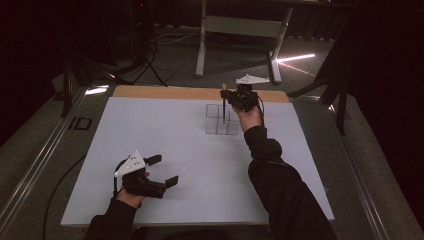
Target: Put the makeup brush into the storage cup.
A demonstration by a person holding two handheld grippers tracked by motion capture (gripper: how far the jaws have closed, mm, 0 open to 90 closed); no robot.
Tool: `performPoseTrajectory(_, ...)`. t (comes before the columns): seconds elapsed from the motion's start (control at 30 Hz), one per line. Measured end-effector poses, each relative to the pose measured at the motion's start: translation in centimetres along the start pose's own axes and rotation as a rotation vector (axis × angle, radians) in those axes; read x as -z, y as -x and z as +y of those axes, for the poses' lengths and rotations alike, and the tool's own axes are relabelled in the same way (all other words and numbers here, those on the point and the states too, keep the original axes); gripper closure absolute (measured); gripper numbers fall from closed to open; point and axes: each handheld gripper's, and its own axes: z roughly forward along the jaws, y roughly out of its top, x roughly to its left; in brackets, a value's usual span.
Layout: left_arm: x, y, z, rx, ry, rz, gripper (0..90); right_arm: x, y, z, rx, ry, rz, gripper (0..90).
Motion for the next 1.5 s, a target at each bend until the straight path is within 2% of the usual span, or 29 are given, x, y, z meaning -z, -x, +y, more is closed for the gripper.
performPoseTrajectory(0.2, -0.1, 0.0, -0.1, 0.006, -0.005, -0.008, 0.0, -0.1, 0.1, -0.6, -0.023, -0.013, 0.0, 83.8)
performPoseTrajectory(0.5, -0.2, 0.0, -0.1, 0.004, -0.015, -0.01, 0.0, -0.5, 0.3, -1.3, -0.029, -0.051, -0.004, 83.2)
performPoseTrajectory(0.53, -0.2, 0.0, -0.1, 0.004, -0.014, -0.011, 0.0, -0.6, 0.3, -1.4, -0.026, -0.063, -0.006, 79.7)
performPoseTrajectory(0.6, -0.2, 0.0, -0.1, 0.007, -0.008, -0.011, 0.0, -0.6, 0.2, -1.4, -0.025, -0.057, -0.011, 64.8)
performPoseTrajectory(0.7, -0.2, 0.1, -0.1, 0.007, -0.003, -0.013, 0.0, -0.5, 0.4, -1.1, -0.045, -0.049, -0.009, 49.0)
performPoseTrajectory(0.9, -0.3, 0.0, -0.1, 0.009, -0.012, -0.011, 0.0, 0.1, 0.4, -0.8, -0.048, -0.049, -0.008, 28.4)
performPoseTrajectory(1.1, -0.3, 0.0, -0.1, 0.012, -0.009, -0.013, 0.0, 0.8, 0.3, -0.6, -0.079, -0.047, 0.021, 14.2)
performPoseTrajectory(1.17, -0.4, 0.0, -0.1, 0.008, -0.016, -0.009, 0.0, 1.1, 0.2, -0.5, -0.089, -0.038, 0.056, 10.1)
performPoseTrajectory(1.23, -0.4, 0.0, -0.1, 0.013, -0.013, -0.01, 0.0, 1.4, 0.0, -0.5, -0.083, -0.038, 0.044, 10.1)
performPoseTrajectory(1.33, -0.4, 0.0, -0.1, 0.011, -0.012, -0.009, 0.0, 1.9, -0.1, -0.6, -0.092, -0.024, 0.064, 10.1)
performPoseTrajectory(1.5, -0.4, 0.0, -0.2, 0.01, -0.02, -0.008, 0.0, 2.7, -0.4, -0.7, -0.074, -0.001, 0.087, 10.1)
